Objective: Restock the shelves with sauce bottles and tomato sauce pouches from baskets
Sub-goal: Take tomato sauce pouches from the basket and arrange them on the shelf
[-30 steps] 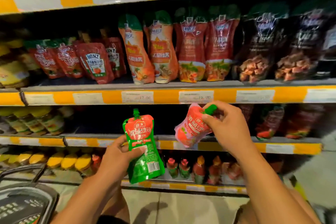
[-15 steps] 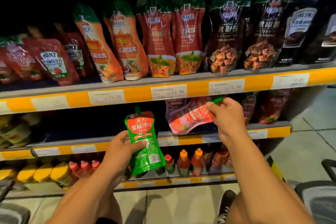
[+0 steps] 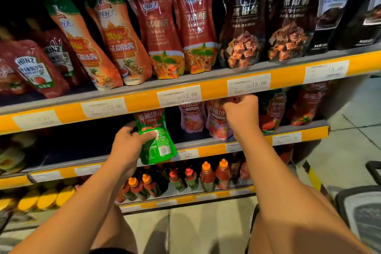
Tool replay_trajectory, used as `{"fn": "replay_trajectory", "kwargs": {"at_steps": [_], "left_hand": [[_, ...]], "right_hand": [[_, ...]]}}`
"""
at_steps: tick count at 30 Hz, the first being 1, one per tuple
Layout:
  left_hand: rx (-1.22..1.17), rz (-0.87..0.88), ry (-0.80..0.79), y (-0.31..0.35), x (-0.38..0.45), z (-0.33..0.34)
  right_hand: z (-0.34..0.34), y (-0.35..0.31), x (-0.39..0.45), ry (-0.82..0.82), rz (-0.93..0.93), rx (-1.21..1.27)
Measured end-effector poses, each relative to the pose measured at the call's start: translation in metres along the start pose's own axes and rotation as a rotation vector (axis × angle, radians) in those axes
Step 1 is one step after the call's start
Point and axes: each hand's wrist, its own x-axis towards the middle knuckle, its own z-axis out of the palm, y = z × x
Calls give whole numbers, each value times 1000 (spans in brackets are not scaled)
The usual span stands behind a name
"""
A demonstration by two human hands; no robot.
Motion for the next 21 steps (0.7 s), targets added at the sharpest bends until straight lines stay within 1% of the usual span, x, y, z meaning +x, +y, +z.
{"fn": "replay_trajectory", "kwargs": {"at_steps": [2, 4, 6, 9, 13, 16, 21], "left_hand": [[3, 11, 6, 1, 5, 2], [2, 13, 20, 2, 10, 4], [-1, 12, 30, 2, 16, 6], [-13, 24, 64, 1, 22, 9], [-12, 44, 70, -4, 26, 14], [-17, 40, 78, -8, 28, 15], [0, 38, 80, -12, 28, 14]], "right_hand": [[3, 0, 2, -47, 19, 22], [5, 3, 5, -55, 59, 3], [6, 7, 8, -75, 119, -77], [4, 11, 7, -112, 184, -261], [-1, 17, 7, -138, 236, -322], [0, 18, 8, -111, 233, -315], [5, 15, 6, 10, 243, -212]]}}
